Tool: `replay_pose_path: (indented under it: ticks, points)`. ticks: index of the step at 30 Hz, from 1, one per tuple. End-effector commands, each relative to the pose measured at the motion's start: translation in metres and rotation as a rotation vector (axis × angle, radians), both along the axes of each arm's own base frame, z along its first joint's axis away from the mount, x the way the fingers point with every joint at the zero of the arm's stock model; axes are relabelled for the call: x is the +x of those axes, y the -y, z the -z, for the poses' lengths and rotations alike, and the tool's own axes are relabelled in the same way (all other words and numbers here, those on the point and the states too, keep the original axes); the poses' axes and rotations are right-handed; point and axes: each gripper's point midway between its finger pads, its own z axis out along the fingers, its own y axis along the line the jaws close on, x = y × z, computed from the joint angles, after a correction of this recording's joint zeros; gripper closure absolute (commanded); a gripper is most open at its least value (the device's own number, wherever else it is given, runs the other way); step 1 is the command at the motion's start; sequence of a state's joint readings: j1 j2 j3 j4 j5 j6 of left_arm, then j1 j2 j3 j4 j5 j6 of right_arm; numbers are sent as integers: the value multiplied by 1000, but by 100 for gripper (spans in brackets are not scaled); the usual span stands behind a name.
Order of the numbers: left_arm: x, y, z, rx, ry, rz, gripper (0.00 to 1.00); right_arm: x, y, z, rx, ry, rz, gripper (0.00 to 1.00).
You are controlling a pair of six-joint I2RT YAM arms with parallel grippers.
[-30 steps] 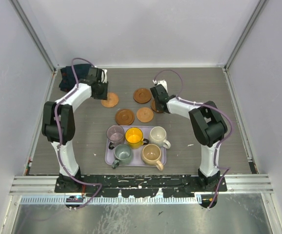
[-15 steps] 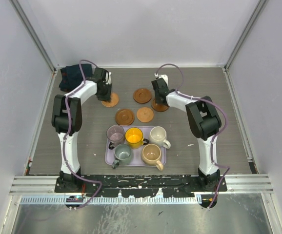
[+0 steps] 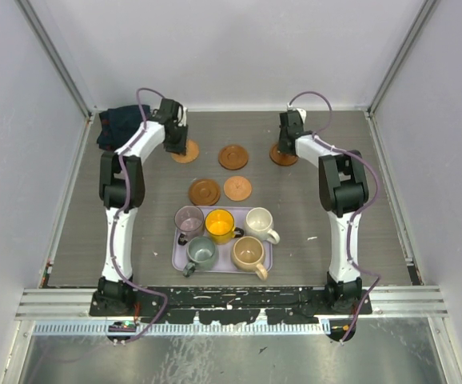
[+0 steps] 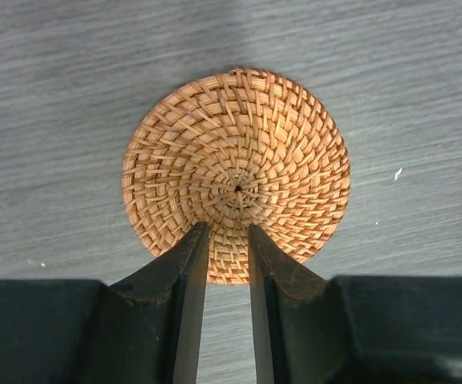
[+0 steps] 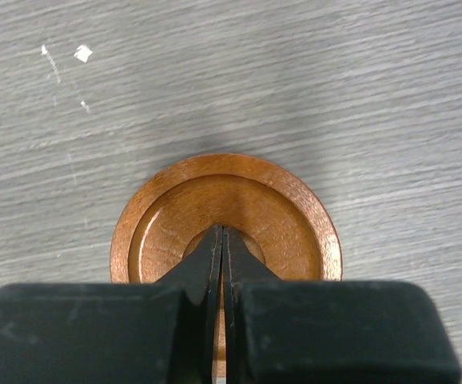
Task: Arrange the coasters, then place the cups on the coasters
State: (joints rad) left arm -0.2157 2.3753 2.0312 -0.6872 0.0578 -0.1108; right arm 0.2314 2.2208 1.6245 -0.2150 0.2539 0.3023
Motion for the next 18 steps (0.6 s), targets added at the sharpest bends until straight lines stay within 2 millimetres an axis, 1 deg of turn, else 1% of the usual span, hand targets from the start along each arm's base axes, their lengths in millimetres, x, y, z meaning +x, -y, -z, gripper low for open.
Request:
replay_pose_path:
  ticks: [1,3,5,6,7,8,11,13,15,16,17,18]
  points:
    - [-5,6,14,-17,-62,38,72,-3,8,12,-6,-56,-5,98]
    - [-2,8,9,-27,-39,43,72,1,6,4,-7,-30,-24,98]
    - [5,11,-8,-48,29,51,71,6,5,-11,-14,6,-39,98]
    - [7,12,-18,-59,65,54,70,8,4,-22,-16,30,-47,98]
    - [9,14,-30,-72,107,61,69,11,4,-35,-17,58,-52,98]
    - [8,15,-39,-83,138,67,68,12,3,-49,-19,86,-61,98]
    - [12,18,-91,-120,292,78,65,13,-2,-102,-13,192,-82,98]
    - [10,17,-127,-138,393,80,62,7,-7,-136,-6,249,-96,96]
    - [2,16,-157,-150,467,82,59,-5,-15,-161,0,287,-116,92]
    - [-3,14,-168,-154,491,83,58,-12,-19,-170,3,297,-127,88]
    - [-11,13,-179,-161,515,84,57,-20,-24,-174,4,297,-140,84]
    - [-18,12,-182,-164,518,85,56,-29,-29,-175,2,293,-149,82]
